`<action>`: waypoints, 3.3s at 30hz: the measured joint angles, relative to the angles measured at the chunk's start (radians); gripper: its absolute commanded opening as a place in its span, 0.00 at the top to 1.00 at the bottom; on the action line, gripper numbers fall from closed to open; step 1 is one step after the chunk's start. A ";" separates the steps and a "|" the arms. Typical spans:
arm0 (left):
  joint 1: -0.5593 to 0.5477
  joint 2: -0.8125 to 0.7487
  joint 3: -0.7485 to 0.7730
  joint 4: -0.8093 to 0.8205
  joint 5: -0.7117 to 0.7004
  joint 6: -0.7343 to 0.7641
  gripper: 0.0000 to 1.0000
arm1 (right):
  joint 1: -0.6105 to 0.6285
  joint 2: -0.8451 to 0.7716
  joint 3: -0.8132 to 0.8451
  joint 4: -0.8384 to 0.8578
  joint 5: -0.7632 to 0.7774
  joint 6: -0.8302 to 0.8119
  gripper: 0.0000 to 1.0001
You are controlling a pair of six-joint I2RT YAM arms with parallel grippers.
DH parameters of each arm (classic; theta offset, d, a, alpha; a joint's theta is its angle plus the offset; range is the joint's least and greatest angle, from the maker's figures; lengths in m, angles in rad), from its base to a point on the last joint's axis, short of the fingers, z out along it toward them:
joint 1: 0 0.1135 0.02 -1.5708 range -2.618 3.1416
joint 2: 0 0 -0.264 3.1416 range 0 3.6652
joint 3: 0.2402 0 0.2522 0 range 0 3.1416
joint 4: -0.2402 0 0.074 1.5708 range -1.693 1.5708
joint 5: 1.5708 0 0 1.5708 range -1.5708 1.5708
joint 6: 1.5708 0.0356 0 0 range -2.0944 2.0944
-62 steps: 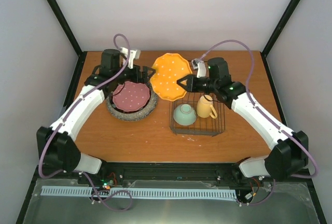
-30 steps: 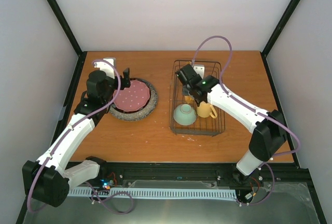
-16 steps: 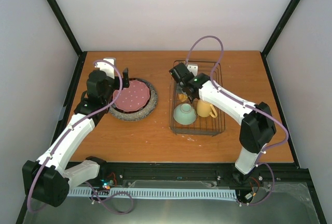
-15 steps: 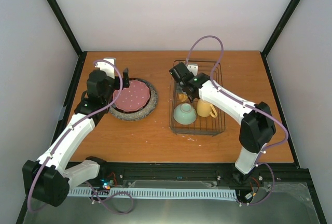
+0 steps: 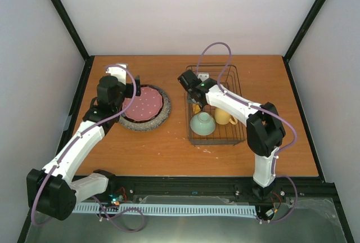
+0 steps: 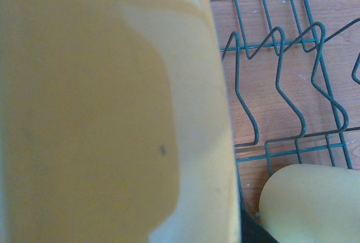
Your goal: Load the mixed dishes into the dish rack
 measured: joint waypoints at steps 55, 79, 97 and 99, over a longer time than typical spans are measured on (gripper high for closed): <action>0.471 0.577 0.148 -0.452 0.759 -0.171 0.36 | -0.058 -0.640 -0.256 0.162 -0.052 -0.184 0.42; 0.409 0.729 0.200 -0.443 0.813 -0.135 0.99 | -0.063 -0.640 -0.255 0.164 -0.070 -0.184 0.42; 0.401 0.487 0.181 -0.424 0.888 -0.160 0.99 | -0.067 -0.664 -0.261 0.261 -0.223 -0.216 0.18; 0.401 0.467 0.196 -0.423 0.904 -0.165 0.99 | -0.071 -0.661 -0.261 0.281 -0.284 -0.222 0.17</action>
